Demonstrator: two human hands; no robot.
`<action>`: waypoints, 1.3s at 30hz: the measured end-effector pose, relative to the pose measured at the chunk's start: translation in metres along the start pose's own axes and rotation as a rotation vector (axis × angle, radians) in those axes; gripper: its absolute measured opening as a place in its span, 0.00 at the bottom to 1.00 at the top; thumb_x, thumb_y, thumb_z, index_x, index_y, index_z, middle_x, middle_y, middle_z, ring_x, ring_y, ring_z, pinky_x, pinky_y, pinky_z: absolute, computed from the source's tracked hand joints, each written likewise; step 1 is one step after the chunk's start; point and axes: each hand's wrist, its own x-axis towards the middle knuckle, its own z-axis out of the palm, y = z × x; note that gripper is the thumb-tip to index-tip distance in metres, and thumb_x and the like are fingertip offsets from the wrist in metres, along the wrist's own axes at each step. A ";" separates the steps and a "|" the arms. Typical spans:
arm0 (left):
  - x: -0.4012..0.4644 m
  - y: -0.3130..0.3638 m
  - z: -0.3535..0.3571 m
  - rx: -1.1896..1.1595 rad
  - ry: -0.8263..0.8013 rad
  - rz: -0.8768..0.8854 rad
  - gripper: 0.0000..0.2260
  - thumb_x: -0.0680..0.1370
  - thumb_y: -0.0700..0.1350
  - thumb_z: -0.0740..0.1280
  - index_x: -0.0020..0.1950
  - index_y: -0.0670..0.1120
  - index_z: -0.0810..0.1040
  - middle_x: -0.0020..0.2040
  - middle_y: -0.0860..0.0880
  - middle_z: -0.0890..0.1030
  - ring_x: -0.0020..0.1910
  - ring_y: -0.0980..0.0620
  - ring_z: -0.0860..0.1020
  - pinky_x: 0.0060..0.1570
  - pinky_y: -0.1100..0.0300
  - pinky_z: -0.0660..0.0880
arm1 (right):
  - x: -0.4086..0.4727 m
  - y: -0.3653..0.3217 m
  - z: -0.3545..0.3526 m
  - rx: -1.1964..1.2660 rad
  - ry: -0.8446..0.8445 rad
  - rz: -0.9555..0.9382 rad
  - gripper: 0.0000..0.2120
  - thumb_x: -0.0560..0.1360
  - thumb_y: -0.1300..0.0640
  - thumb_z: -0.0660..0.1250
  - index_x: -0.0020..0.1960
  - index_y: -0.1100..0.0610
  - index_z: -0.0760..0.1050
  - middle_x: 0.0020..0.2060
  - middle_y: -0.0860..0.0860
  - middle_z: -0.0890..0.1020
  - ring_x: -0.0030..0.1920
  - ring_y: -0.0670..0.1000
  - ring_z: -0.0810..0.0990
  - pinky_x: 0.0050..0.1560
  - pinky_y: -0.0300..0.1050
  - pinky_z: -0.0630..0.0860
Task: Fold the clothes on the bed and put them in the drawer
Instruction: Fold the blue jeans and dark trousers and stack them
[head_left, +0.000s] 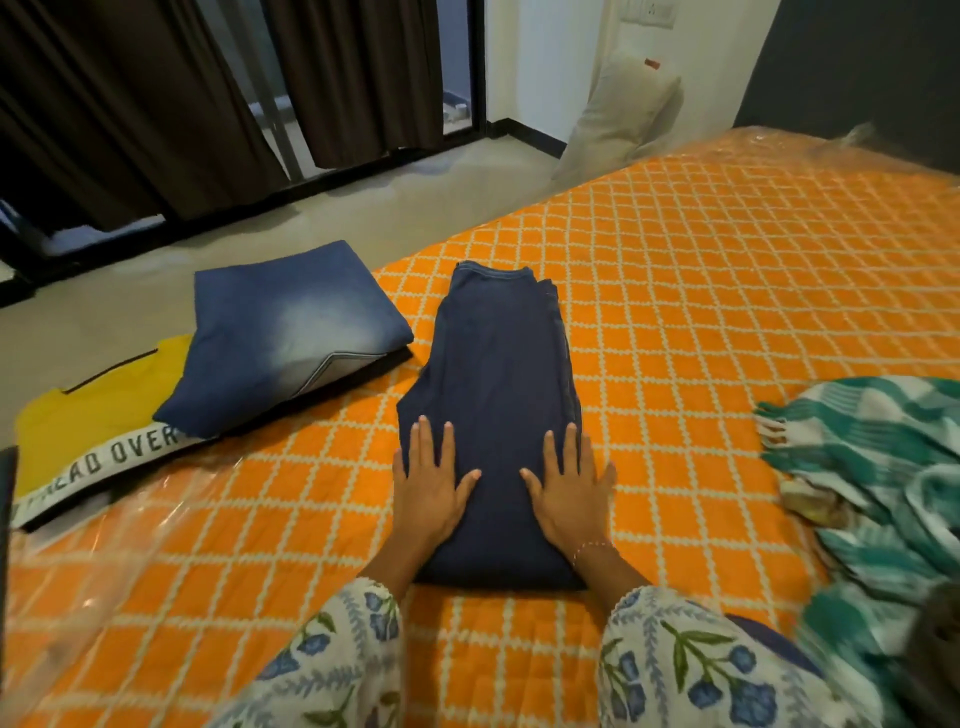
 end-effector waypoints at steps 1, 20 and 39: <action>-0.015 -0.001 -0.001 0.043 -0.019 0.158 0.41 0.74 0.70 0.34 0.78 0.44 0.53 0.77 0.40 0.54 0.77 0.44 0.51 0.73 0.45 0.50 | -0.016 -0.003 0.001 -0.027 0.002 -0.111 0.39 0.77 0.35 0.32 0.76 0.56 0.59 0.75 0.57 0.59 0.75 0.58 0.60 0.69 0.63 0.56; -0.157 -0.033 0.024 -0.054 -0.020 0.363 0.31 0.79 0.62 0.50 0.69 0.40 0.71 0.71 0.45 0.68 0.69 0.50 0.69 0.67 0.62 0.64 | -0.155 -0.014 0.038 -0.069 -0.076 -0.476 0.42 0.72 0.32 0.42 0.75 0.59 0.60 0.75 0.56 0.57 0.76 0.56 0.58 0.73 0.54 0.54; -0.109 -0.011 0.011 -1.048 -0.081 -0.577 0.16 0.77 0.41 0.68 0.62 0.36 0.76 0.61 0.41 0.78 0.58 0.40 0.76 0.59 0.50 0.74 | -0.119 -0.006 0.010 0.893 -0.066 0.597 0.19 0.76 0.54 0.66 0.61 0.66 0.74 0.59 0.61 0.78 0.58 0.62 0.76 0.50 0.49 0.73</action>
